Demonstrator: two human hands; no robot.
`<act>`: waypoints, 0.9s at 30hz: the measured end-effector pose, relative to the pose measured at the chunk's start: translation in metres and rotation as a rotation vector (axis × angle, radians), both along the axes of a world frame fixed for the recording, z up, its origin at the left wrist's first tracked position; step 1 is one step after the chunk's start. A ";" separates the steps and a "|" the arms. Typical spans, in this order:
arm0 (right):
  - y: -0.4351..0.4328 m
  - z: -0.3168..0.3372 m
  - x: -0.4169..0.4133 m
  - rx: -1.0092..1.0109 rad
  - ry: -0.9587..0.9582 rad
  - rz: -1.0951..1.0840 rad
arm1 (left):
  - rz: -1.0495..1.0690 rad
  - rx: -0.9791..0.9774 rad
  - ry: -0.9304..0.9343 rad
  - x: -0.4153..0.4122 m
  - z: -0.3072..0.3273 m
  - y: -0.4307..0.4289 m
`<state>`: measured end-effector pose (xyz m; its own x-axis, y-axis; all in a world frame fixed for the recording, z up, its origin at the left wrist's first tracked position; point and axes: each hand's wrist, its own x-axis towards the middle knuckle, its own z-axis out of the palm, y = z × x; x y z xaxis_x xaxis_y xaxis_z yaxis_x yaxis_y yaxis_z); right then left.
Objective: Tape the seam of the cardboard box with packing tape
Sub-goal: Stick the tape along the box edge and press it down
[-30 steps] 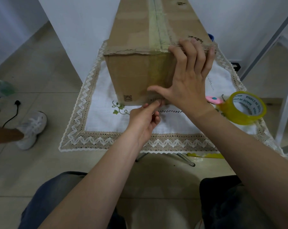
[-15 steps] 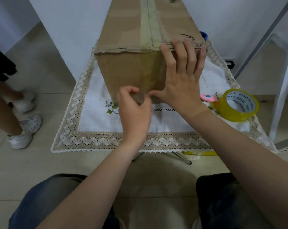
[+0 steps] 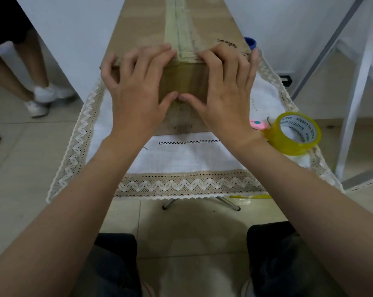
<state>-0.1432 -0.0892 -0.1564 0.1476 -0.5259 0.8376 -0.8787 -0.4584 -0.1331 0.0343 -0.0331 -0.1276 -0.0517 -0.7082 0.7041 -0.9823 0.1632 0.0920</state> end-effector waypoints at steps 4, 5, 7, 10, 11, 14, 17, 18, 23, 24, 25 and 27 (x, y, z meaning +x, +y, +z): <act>-0.003 -0.007 -0.004 -0.053 0.070 0.024 | 0.010 0.029 -0.093 0.005 -0.005 0.000; -0.004 -0.007 -0.005 -0.055 0.094 0.025 | 0.021 0.028 -0.122 0.006 -0.006 0.000; -0.005 -0.009 -0.009 -0.039 0.150 0.023 | 0.045 0.013 -0.175 0.007 -0.009 0.000; -0.003 -0.010 -0.016 -0.013 0.239 0.014 | 0.070 0.008 -0.209 0.007 -0.011 0.000; -0.002 -0.010 -0.017 -0.002 0.263 0.009 | 0.079 0.009 -0.219 0.007 -0.011 0.000; 0.001 -0.010 -0.019 0.015 0.289 -0.002 | 0.110 0.012 -0.273 0.007 -0.014 -0.001; 0.004 -0.007 -0.018 0.008 0.251 0.009 | 0.127 0.025 -0.316 0.007 -0.016 -0.002; 0.005 -0.006 -0.018 0.002 0.207 0.024 | 0.127 0.024 -0.318 0.008 -0.017 -0.002; 0.007 0.002 -0.008 -0.006 0.033 0.026 | 0.113 -0.007 -0.278 0.008 -0.017 -0.002; 0.007 0.001 -0.008 -0.002 0.035 0.023 | 0.112 -0.017 -0.270 0.007 -0.017 -0.002; 0.006 0.000 -0.008 -0.002 0.046 0.021 | 0.109 -0.025 -0.261 0.006 -0.017 -0.002; 0.007 -0.002 -0.010 -0.002 0.082 0.018 | 0.103 -0.034 -0.240 0.005 -0.017 -0.003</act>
